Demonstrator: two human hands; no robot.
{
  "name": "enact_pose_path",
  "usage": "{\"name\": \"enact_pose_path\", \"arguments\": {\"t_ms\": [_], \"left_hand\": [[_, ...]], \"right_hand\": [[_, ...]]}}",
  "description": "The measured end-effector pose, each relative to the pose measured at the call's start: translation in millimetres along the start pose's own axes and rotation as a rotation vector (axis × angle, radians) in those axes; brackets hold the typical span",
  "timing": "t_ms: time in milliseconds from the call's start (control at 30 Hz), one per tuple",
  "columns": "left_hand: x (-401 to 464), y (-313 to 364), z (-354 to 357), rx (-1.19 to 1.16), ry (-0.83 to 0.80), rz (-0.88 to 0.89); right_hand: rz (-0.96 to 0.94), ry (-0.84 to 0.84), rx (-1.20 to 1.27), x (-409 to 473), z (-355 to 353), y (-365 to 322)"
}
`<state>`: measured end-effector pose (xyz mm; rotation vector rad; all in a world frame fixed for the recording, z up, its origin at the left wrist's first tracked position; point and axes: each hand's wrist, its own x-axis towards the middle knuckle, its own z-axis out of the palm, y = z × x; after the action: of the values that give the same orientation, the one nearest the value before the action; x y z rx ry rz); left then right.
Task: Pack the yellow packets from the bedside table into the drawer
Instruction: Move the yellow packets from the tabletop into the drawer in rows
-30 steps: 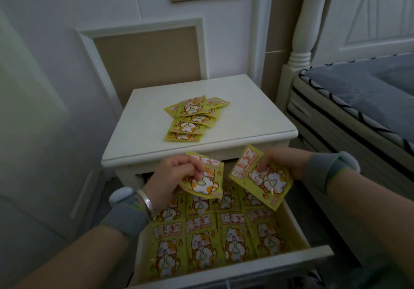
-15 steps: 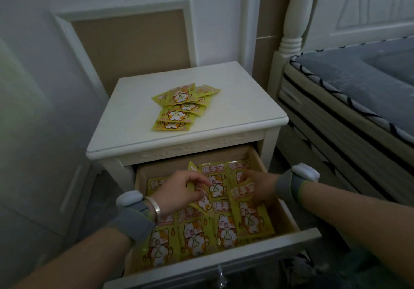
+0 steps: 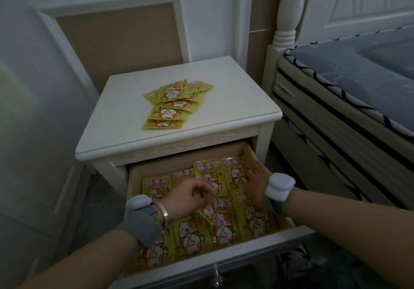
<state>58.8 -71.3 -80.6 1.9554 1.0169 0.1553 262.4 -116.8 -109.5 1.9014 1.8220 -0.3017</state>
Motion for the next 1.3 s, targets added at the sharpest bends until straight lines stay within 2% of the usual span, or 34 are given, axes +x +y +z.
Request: {"name": "enact_pose_path", "arguments": {"t_ms": [167, 267, 367, 567, 700, 767, 833, 967, 1300], "left_hand": [[2.4, -1.0, 16.2, -0.018, -0.047, -0.013], [1.3, -2.4, 27.0, 0.021, -0.099, -0.014], [0.9, -4.0, 34.4, 0.185, -0.159, 0.012], [0.0, -2.6, 38.7, 0.441, -0.297, 0.086], [1.5, -0.7, 36.6, 0.554, -0.242, 0.119], [2.2, -3.5, 34.1, 0.726, -0.197, 0.166], [3.3, -9.8, 33.6, 0.848, -0.226, 0.215], [3.1, -11.2, 33.1, 0.875, -0.327, 0.218], [4.6, -14.4, 34.6, 0.854, -0.442, 0.285]], "right_hand": [[-0.035, -0.014, 0.029, 13.9, 2.6, 16.6], [-0.052, 0.059, -0.008, 15.0, -0.1, 22.0], [-0.055, 0.137, -0.071, 15.0, -1.3, 22.9], [-0.074, 0.136, -0.111, 14.1, -6.0, 23.4], [-0.105, 0.135, -0.146, 12.4, -12.0, 21.0], [-0.122, 0.157, -0.159, 13.1, -12.8, 18.6], [-0.138, 0.187, -0.175, 13.4, -14.1, 16.6], [-0.158, 0.177, -0.195, 11.9, -15.3, 15.6], [-0.173, 0.19, -0.206, 14.8, -16.4, 10.8]]}}
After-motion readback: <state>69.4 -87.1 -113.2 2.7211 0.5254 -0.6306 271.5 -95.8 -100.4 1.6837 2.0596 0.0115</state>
